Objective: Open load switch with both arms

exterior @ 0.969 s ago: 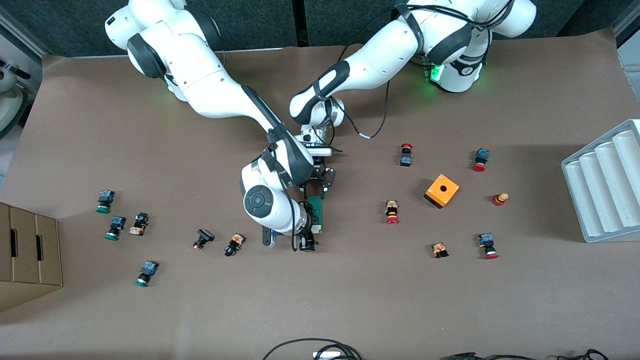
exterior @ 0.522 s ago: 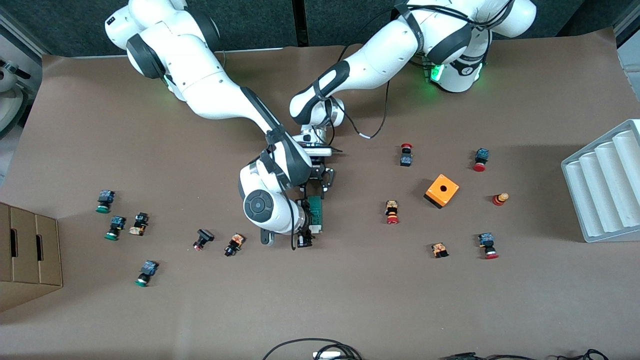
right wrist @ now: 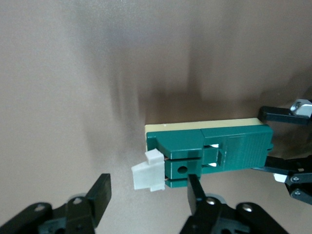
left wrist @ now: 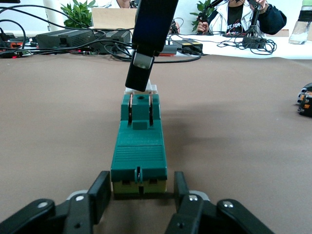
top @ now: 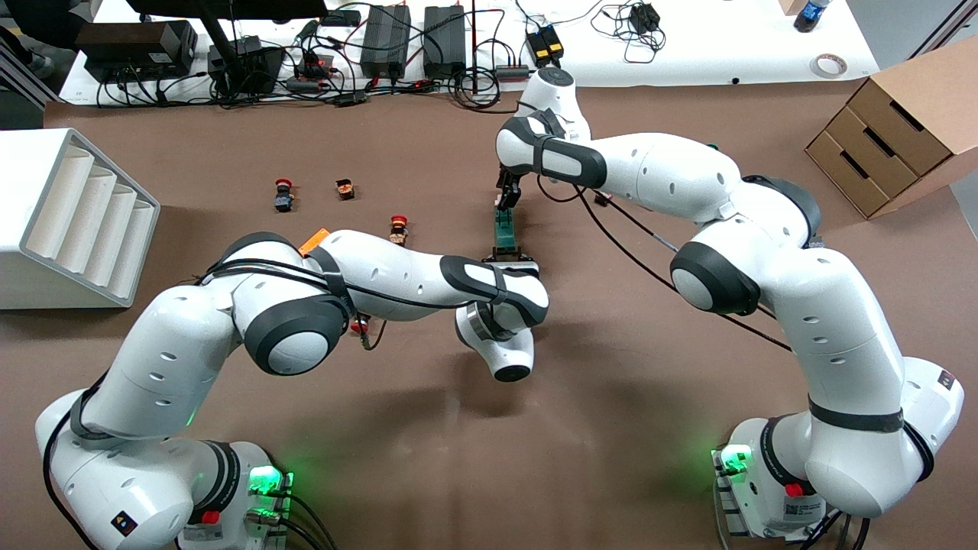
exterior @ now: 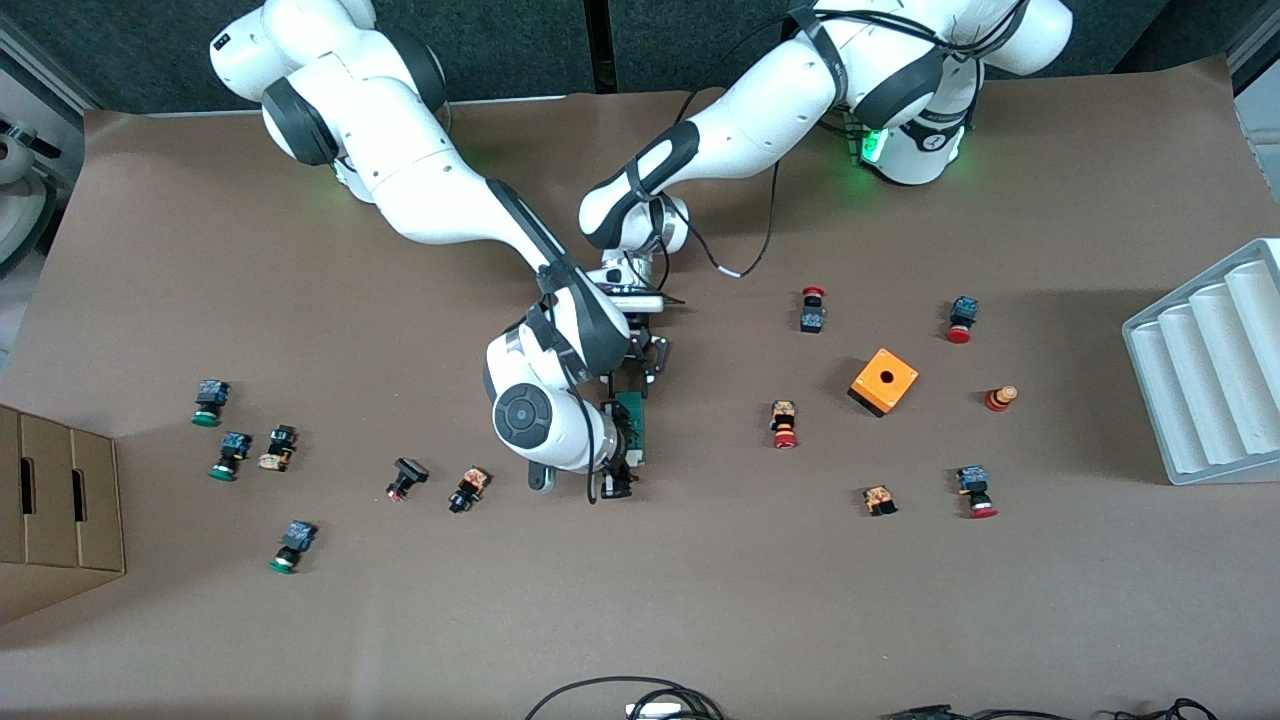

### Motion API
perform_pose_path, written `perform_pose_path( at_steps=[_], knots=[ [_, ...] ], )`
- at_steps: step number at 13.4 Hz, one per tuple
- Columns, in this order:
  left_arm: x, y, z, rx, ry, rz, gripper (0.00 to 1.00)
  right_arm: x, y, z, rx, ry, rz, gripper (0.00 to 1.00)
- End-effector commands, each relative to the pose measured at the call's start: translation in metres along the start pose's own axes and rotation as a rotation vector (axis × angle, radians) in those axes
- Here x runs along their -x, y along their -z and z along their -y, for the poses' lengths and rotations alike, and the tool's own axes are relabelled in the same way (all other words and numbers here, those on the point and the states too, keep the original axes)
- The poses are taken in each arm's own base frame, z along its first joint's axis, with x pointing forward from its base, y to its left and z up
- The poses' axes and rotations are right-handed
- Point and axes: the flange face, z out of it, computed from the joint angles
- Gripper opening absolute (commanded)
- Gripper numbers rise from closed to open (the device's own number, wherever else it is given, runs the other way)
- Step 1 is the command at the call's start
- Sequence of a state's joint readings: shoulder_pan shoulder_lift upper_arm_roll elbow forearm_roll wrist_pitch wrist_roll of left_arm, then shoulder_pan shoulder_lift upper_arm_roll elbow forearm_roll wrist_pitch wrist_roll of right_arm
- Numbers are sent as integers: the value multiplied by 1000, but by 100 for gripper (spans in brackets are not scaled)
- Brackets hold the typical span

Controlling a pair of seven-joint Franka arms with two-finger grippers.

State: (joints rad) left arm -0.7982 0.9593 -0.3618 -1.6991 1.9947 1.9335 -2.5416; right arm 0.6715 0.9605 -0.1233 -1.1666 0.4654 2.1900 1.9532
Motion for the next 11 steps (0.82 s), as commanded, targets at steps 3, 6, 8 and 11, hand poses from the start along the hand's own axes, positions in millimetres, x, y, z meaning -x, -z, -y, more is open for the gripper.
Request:
perform_pose_path(
  at_steps=[3,6,8,11],
  knots=[
    [10,-2,1,1,9,-19,58,6,1,4,8,-19,18,64],
    [9,-1,1,1,7,-20,58,6,0,3,10,-19,16,61],
    [9,-2,0,1,6,-21,58,5,-2,2,19,-20,14,59],
    [9,-1,1,1,6,-20,58,5,-2,2,20,-20,13,54]
  ],
)
